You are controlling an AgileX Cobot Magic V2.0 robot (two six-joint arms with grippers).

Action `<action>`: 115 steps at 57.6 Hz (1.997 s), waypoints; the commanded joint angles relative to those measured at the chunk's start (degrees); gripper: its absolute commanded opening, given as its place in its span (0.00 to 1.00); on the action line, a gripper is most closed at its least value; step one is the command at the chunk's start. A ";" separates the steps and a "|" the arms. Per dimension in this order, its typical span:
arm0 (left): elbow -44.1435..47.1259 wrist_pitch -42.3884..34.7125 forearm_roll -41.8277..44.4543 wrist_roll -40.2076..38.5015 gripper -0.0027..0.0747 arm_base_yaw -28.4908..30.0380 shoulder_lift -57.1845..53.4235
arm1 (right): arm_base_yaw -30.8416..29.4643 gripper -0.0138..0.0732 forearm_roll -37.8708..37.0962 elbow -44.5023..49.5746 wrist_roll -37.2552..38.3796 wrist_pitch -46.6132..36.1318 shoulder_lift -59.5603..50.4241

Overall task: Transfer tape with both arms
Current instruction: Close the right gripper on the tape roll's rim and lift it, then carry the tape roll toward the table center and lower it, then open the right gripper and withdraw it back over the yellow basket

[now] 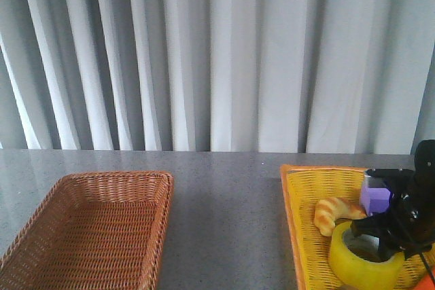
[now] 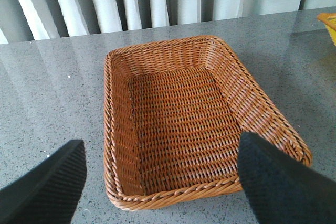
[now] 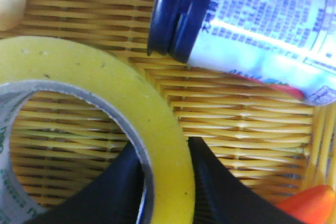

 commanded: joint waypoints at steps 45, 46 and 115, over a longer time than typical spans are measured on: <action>-2.00 -3.63 0.00 -0.07 0.78 0.01 0.57 | 10.46 0.30 7.97 -7.71 -9.74 -2.63 -16.97; -2.00 -3.63 0.00 -0.07 0.78 0.01 0.57 | 11.68 0.30 7.82 -8.57 -9.74 -2.43 -16.53; -2.00 -3.63 0.00 -0.07 0.78 0.01 0.57 | 33.20 0.63 -11.77 -22.43 -2.97 1.02 5.65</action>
